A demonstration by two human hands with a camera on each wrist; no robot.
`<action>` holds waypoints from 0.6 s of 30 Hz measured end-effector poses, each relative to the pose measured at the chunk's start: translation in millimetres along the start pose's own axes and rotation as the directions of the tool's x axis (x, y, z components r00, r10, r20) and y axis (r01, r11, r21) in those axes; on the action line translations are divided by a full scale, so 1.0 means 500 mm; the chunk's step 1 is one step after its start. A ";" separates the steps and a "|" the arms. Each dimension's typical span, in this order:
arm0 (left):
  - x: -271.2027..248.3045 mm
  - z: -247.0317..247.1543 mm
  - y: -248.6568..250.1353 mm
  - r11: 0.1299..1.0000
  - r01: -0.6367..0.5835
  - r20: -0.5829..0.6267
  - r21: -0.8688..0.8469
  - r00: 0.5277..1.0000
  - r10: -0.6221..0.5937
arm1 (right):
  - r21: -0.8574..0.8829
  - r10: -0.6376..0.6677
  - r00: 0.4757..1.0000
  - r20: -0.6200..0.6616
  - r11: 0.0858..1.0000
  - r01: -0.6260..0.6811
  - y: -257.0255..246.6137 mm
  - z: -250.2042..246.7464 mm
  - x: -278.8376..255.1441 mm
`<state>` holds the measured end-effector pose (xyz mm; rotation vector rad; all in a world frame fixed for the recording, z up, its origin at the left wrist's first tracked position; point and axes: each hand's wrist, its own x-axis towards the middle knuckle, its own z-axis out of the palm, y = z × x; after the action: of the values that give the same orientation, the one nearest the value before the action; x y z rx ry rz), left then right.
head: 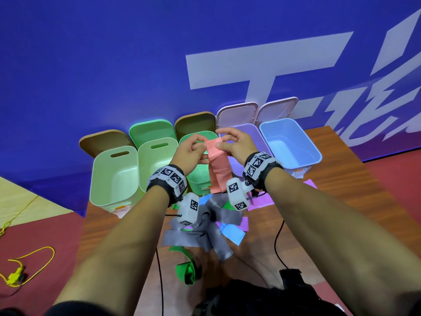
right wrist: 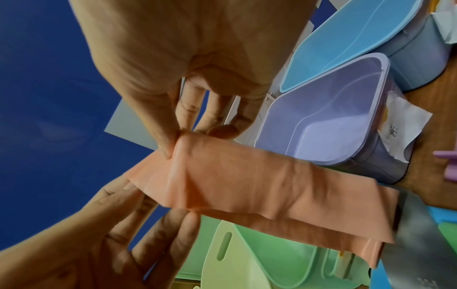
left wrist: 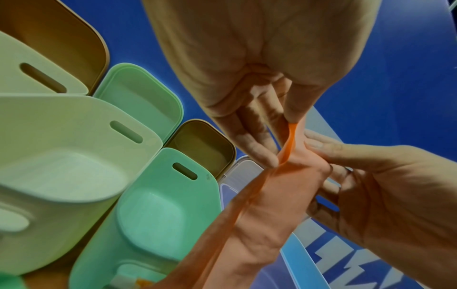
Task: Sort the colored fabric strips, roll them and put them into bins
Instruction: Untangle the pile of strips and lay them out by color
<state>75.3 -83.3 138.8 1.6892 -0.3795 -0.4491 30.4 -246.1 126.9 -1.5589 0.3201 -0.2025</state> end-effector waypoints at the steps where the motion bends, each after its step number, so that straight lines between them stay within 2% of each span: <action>1: 0.000 0.000 0.000 1.000 0.001 0.001 0.002 1.000 -0.001 | -0.009 -0.004 1.000 0.002 1.000 0.004 0.000 0.000 0.000; 15: -0.008 0.001 0.009 0.999 0.041 0.019 -0.029 0.999 -0.040 | -0.084 -0.033 0.999 -0.028 0.996 0.030 0.007 0.006 -0.001; 18: -0.013 0.002 0.008 1.000 -0.002 0.017 -0.004 1.000 0.002 | -0.104 -0.050 0.998 -0.029 0.993 0.047 0.007 0.006 0.000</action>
<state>69.0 -81.5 142.9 1.6817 -0.3924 -0.4625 30.9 -243.0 123.2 -1.6682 0.3220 -0.2526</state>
